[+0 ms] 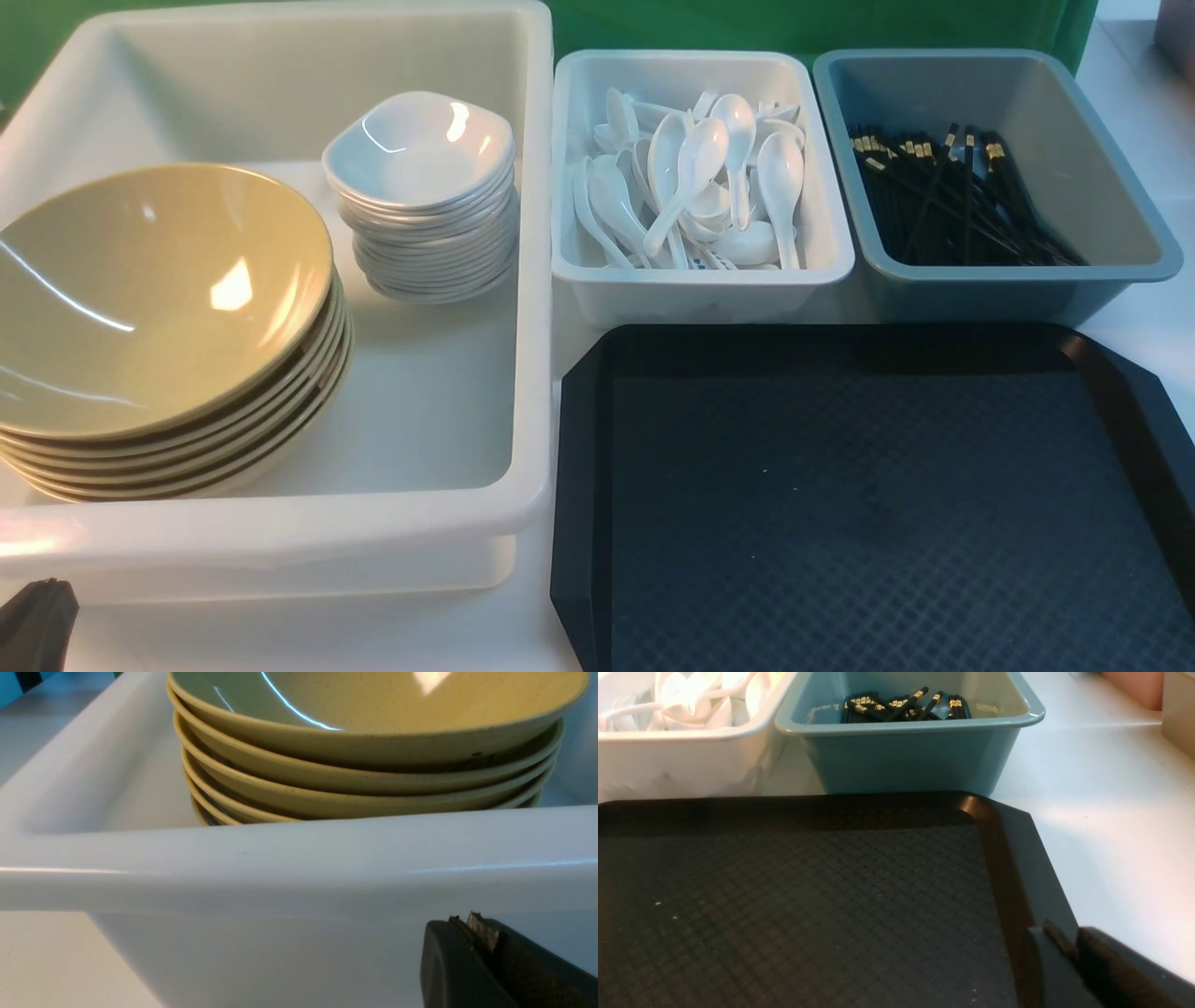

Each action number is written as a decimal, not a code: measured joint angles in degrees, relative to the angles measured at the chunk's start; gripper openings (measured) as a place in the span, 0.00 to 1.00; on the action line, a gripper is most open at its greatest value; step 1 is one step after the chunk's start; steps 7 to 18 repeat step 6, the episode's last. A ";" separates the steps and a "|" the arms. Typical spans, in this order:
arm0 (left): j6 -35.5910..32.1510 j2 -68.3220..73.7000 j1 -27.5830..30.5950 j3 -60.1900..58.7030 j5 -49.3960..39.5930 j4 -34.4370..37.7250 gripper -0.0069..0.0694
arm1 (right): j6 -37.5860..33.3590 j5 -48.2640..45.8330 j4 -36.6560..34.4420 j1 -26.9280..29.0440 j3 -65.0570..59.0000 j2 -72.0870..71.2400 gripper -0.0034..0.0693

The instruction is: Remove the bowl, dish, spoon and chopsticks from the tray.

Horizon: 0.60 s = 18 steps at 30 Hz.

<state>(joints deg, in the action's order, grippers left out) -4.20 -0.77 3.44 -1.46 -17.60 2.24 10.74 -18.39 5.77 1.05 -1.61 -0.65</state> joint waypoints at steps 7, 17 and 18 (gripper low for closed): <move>0.00 0.00 0.00 0.00 0.00 0.00 0.08 | 0.00 0.00 0.00 0.00 0.00 0.00 0.23; 0.00 0.00 0.00 0.00 0.00 0.00 0.08 | 0.00 0.00 0.00 0.00 0.00 0.00 0.23; 0.00 0.00 0.00 0.00 0.00 0.00 0.08 | 0.00 0.00 0.00 0.00 0.00 0.00 0.23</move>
